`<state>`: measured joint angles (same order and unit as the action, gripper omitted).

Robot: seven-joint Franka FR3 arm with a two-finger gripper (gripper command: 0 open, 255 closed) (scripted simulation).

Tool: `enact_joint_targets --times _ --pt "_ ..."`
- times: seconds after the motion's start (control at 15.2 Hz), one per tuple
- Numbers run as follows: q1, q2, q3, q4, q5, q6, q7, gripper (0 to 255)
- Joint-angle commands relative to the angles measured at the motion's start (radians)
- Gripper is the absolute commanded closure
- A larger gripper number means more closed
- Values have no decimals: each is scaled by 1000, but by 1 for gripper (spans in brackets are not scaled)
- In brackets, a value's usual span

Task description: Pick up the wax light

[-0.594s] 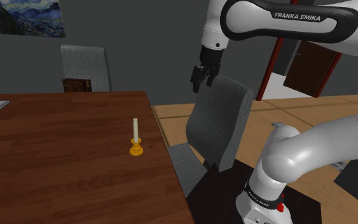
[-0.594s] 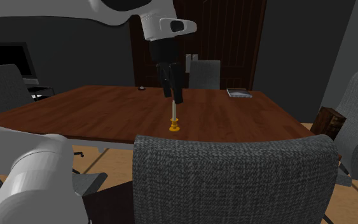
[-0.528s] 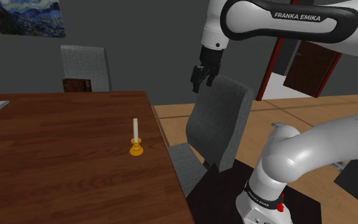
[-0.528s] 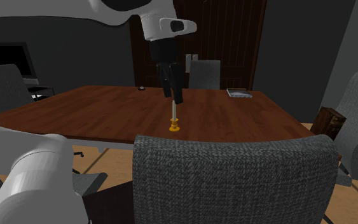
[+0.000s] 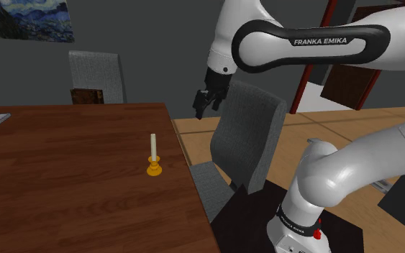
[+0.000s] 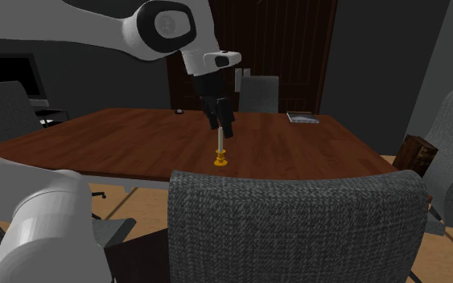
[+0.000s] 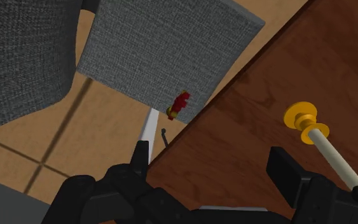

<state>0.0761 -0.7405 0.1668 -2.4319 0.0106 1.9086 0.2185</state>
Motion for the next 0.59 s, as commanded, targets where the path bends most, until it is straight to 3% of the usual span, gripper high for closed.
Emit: enact_joint_targets --times 0.0,0.53 --pt "16 15 29 -31 16 77 22 0" --pt "52 169 165 -64 37 380 120 0"
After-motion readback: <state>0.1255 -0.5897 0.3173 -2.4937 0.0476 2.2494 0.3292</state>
